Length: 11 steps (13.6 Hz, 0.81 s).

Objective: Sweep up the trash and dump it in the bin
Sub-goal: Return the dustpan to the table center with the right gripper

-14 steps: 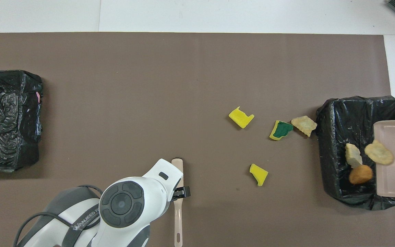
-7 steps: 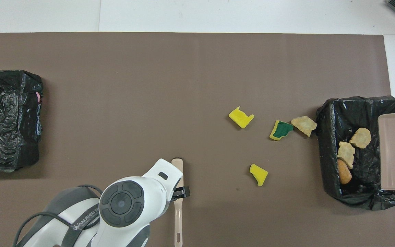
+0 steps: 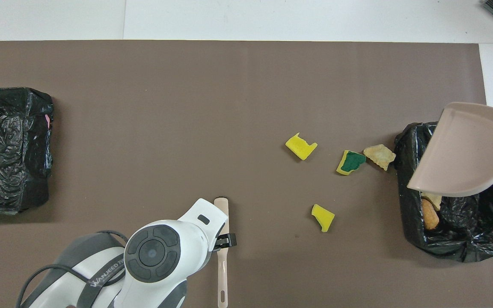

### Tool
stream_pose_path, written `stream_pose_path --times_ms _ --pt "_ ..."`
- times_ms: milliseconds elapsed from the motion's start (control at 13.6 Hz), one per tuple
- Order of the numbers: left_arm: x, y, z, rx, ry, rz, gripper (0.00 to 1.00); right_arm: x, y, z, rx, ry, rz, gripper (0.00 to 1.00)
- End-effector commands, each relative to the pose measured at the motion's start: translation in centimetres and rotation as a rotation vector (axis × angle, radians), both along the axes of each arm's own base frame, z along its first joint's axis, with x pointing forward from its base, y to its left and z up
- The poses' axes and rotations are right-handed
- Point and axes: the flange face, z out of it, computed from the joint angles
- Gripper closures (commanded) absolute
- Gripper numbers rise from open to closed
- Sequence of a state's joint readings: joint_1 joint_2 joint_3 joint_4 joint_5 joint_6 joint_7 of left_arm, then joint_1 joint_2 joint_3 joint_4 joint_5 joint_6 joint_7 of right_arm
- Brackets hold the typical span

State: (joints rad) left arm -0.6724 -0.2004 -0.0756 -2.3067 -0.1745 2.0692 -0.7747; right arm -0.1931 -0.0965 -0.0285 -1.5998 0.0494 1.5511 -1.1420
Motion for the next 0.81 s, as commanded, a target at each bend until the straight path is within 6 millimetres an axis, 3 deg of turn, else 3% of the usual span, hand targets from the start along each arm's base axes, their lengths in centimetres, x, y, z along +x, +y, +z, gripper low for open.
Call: stream_pose_path --times_ms 0,74,368,736 --pt "0.2 0.7 1.0 0.021 0.007 -0.002 0.0 0.8 3.7 -2.2 0.079 -0.028 -0.148 1.0" --pt "0.6 1.0 1.2 0.019 0.004 0.008 0.0 1.6 5.5 -2.9 0.094 -0.034 -0.196 1.0" --pt "6.2 5.1 5.1 0.009 -0.052 -0.09 0.0 4.6 13.7 -6.5 0.14 -0.037 -0.311 1.0" --pt "14.6 11.2 8.3 0.003 -0.133 -0.256 0.0 7.6 24.0 -10.2 0.256 -0.054 -0.524 1.0"
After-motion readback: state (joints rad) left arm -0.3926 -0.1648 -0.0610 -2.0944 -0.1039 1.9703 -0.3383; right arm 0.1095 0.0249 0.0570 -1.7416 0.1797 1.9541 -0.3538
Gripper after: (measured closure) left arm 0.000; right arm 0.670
